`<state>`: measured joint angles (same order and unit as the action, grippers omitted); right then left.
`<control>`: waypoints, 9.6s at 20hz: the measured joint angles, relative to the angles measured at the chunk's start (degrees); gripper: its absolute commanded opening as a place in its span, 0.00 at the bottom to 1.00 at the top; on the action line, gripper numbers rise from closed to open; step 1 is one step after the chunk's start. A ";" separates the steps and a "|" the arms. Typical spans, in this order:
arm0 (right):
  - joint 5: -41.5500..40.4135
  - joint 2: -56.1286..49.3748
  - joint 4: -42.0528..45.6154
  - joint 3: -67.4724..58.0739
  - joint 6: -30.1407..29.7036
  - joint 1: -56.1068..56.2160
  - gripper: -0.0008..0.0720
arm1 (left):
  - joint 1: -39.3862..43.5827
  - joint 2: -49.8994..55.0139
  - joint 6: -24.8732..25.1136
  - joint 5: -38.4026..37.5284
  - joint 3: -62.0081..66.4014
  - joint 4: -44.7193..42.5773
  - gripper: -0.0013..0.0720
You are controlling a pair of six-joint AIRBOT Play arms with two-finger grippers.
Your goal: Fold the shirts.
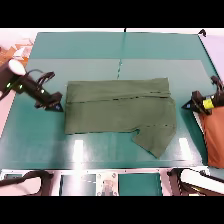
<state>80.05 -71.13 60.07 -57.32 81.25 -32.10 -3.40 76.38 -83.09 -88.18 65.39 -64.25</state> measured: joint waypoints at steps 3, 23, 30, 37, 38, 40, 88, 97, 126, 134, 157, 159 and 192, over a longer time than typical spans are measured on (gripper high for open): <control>-2.64 9.33 0.15 10.54 0.76 -0.72 0.20 | -0.02 -17.38 -2.71 9.27 -17.79 0.61 0.21; -16.85 16.94 -3.98 21.29 1.25 -1.14 0.68 | 11.63 -20.61 1.81 63.89 -54.64 47.17 0.05; -11.21 16.94 1.73 21.59 6.62 -3.08 0.69 | 3.52 -16.55 4.52 61.70 -46.23 38.34 0.06; -6.43 17.03 0.85 33.51 9.70 2.27 0.69 | -0.17 -16.22 7.50 56.39 -44.15 35.08 0.05; -8.24 17.03 -0.15 35.76 9.75 3.76 0.69 | -0.31 -16.22 7.74 55.95 -44.09 34.95 0.05; -11.67 17.14 -4.57 39.71 10.08 6.84 0.69 | -0.48 -16.22 8.07 55.23 -43.98 34.80 0.05; -6.21 -30.36 -13.46 -29.14 -8.31 9.11 0.91 | -8.33 16.46 -1.03 26.40 21.68 5.38 0.08; 1.77 -38.97 -14.95 -28.24 -18.47 7.69 0.91 | -8.39 16.55 0.83 16.65 23.65 8.90 0.08; 12.31 -11.61 -18.95 -35.45 -7.08 14.10 0.04 | 40.39 37.48 8.13 50.80 29.11 19.96 0.05; 12.28 -10.51 -17.62 -35.54 -6.21 14.95 0.04 | 36.26 39.01 6.64 38.58 36.22 21.27 0.05; -31.71 -33.51 -22.84 -37.16 5.68 59.01 0.76 | 6.27 25.33 -2.14 -7.52 51.84 -22.51 0.05; -23.19 -31.26 -19.39 -37.20 5.55 51.45 0.76 | 6.25 25.29 -2.14 -6.99 51.84 -22.05 0.05; 3.28 -9.29 -17.46 -42.66 12.44 0.17 0.03 | 6.08 25.29 -1.92 -7.21 51.39 -21.66 0.05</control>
<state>83.33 -80.42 42.61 -99.98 93.69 -31.92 2.68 101.67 -85.01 -95.39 116.77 -85.91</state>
